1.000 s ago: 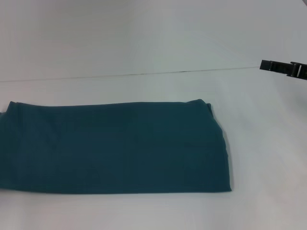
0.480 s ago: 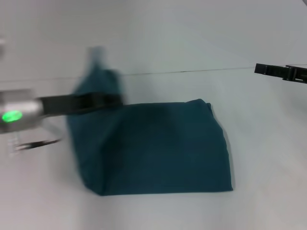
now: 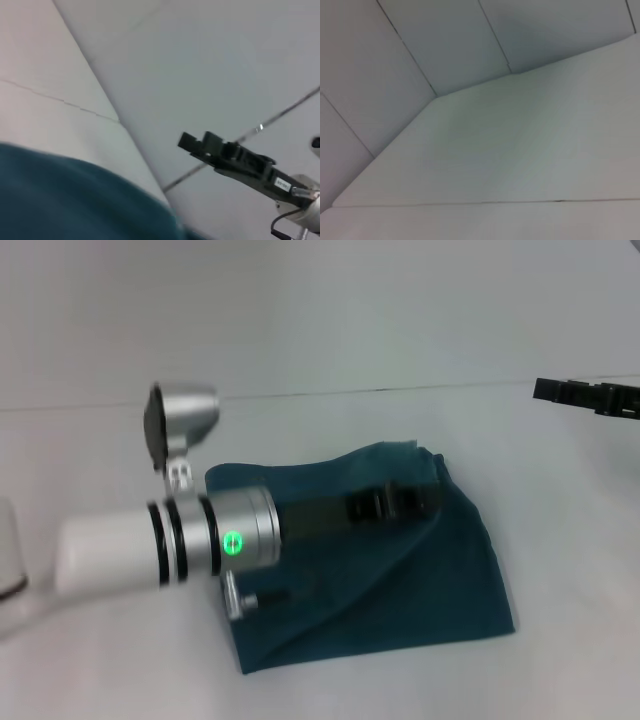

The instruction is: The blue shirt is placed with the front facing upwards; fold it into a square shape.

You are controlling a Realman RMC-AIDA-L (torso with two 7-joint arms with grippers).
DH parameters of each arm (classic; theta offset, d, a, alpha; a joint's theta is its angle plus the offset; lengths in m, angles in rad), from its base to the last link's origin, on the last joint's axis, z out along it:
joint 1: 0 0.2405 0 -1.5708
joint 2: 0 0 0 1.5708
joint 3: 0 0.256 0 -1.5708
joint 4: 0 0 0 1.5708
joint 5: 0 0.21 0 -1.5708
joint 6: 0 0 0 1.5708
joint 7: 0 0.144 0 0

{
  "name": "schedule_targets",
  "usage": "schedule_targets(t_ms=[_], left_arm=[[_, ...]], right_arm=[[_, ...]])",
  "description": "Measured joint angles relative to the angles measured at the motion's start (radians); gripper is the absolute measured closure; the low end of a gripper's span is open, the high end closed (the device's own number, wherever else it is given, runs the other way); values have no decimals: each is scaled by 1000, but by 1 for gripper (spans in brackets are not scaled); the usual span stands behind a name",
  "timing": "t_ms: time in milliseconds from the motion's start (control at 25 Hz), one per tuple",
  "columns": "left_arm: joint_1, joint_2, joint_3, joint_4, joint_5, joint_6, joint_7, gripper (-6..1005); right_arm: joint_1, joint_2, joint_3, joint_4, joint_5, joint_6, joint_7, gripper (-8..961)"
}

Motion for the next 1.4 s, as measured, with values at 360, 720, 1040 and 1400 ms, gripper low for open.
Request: schedule_targets(t_ms=[360,720,1040,1400], left_arm=[[49,0,40,-74,-125,107,127,757],[169,18,31,76,-71,192,126,386],[312,30,-160,236,172,283,181,189],[383,41,-440,299,446,422,294,42]], right_arm=[[0,8,-3,15,-4,15,-6,230],[26,-11,-74,87,-59,29,59,233],[124,-12,-128,218,-172,127,143,233],[198,36,-152,299,-186,241,146,233]])
